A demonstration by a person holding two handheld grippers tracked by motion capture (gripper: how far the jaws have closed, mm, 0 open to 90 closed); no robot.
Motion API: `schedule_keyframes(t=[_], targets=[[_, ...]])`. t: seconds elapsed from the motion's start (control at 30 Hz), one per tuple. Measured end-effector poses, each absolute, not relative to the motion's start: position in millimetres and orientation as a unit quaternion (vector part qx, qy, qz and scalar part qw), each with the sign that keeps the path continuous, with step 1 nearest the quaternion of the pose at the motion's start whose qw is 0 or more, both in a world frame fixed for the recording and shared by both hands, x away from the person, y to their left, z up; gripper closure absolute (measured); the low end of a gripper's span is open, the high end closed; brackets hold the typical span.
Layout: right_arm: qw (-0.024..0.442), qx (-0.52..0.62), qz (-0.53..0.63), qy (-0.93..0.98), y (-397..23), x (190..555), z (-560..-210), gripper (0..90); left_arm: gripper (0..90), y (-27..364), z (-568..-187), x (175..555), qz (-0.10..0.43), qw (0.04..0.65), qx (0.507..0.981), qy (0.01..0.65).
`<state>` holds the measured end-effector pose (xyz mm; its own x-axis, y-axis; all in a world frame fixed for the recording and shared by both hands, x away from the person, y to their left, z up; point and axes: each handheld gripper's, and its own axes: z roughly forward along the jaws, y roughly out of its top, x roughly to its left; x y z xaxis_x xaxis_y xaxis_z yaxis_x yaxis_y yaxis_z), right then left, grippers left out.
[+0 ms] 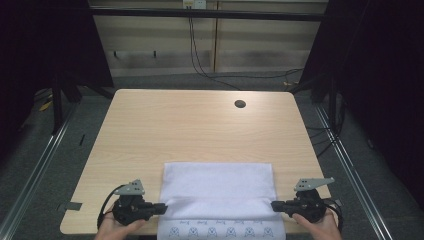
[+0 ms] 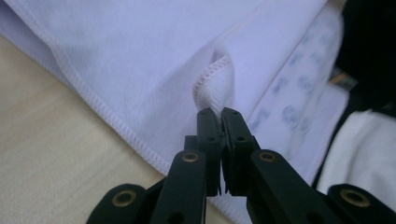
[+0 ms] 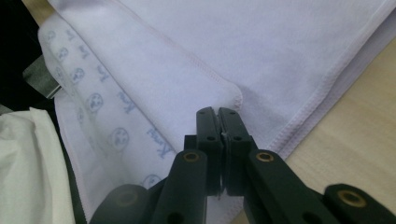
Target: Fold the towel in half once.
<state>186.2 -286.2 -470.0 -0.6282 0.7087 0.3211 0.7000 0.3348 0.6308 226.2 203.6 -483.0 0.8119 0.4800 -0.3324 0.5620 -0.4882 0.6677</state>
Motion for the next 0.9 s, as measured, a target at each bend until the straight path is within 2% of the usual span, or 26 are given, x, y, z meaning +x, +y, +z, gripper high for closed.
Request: schedule_keyframes(t=[0.17,0.23,0.4,0.6,0.77,0.9], targets=[[0.001,0.426,0.348,0.835,-273.7,192.4,-487.4,88.4,87.5,206.0,-495.2,241.0,-0.065,0.388,0.864,0.315],[0.006,0.433,0.350,0.830,-273.4,198.5,-490.1,88.6,87.6,205.8,-495.5,245.2,-0.051,0.386,0.871,0.300],[0.045,0.441,0.345,0.827,-268.0,221.1,-490.8,88.7,87.8,207.5,-497.7,276.8,-0.018,0.392,0.858,0.331],[0.067,0.449,0.329,0.828,-258.6,274.1,-490.0,88.7,87.9,203.2,-501.2,335.7,0.037,0.398,0.852,0.339],[0.076,0.464,0.334,0.817,-254.3,329.6,-493.0,88.7,87.9,201.9,-504.5,391.1,0.054,0.403,0.827,0.388],[0.086,0.477,0.343,0.805,-253.3,370.0,-496.7,88.7,87.9,198.1,-503.4,421.7,0.072,0.390,0.830,0.392]])
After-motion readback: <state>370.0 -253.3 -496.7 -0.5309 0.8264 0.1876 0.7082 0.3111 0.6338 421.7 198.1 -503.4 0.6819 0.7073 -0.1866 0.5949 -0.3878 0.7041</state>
